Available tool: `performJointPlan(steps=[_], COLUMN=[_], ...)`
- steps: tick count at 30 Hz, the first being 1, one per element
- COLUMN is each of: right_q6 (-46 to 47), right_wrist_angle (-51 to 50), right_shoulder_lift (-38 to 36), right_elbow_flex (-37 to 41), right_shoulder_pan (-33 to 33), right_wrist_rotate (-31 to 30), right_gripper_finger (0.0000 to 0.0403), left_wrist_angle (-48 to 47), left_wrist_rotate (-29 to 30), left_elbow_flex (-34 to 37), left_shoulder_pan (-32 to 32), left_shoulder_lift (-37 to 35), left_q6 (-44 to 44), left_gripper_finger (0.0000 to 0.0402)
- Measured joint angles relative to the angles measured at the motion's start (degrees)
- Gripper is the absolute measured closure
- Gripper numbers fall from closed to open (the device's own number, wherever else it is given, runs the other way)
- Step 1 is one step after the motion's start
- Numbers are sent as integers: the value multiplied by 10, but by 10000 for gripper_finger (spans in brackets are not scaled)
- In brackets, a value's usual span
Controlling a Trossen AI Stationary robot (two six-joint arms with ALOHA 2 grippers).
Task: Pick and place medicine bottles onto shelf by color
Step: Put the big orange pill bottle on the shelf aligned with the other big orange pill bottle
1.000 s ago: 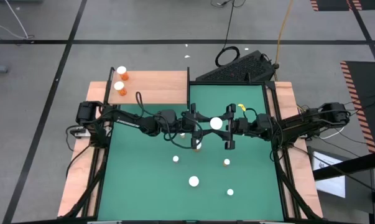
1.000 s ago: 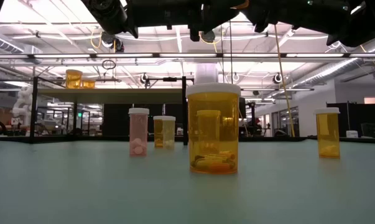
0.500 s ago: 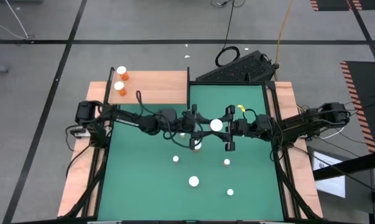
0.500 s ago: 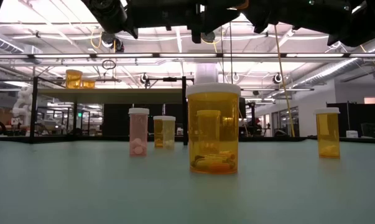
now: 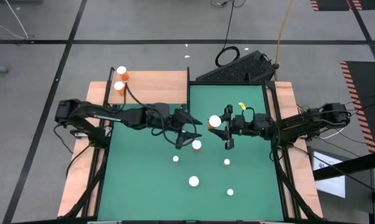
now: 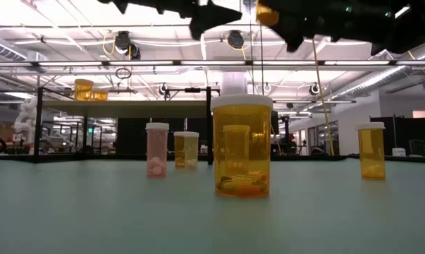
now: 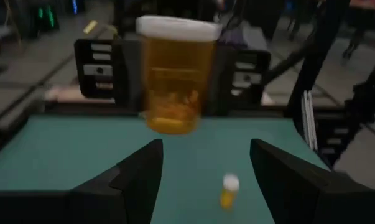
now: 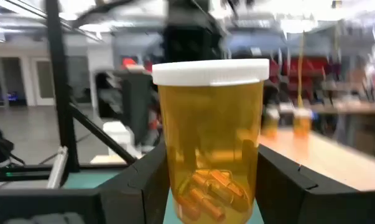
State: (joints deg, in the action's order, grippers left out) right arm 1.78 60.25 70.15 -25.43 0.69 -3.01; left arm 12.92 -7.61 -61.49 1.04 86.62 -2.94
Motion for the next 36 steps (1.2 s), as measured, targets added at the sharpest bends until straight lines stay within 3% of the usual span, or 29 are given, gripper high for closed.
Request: performJointPlan(steps=[5,8,14,18,22,31,36], right_q6=[77,117,136,140,141,127,114], right_wrist_angle=[-79,-142,-268,-271,-271,-301,-306], right_shoulder_lift=[0,0,0,0,0,0,0], right_elbow_flex=[-1,-15,-50,-52,-52,-52,-52], right_shoulder_pan=[-31,-48,-64,-63,-63,-64,-64], right_wrist_rotate=[3,36,95,106,107,108,108], right_gripper_finger=[219,219,219,218,218,218,218], left_wrist_angle=[-50,-109,-300,-383,-448,-595,-649], left_wrist_rotate=[21,21,63,64,56,60,55], left_elbow_flex=[1,-22,-137,-214,-285,-459,-546], left_shoulder_pan=[1,5,4,4,3,0,16], left_shoulder_lift=[-49,-72,-57,-7,64,209,228], left_q6=[-31,-39,-15,14,41,84,88], left_gripper_finger=[164,172,182,173,142,21,11])
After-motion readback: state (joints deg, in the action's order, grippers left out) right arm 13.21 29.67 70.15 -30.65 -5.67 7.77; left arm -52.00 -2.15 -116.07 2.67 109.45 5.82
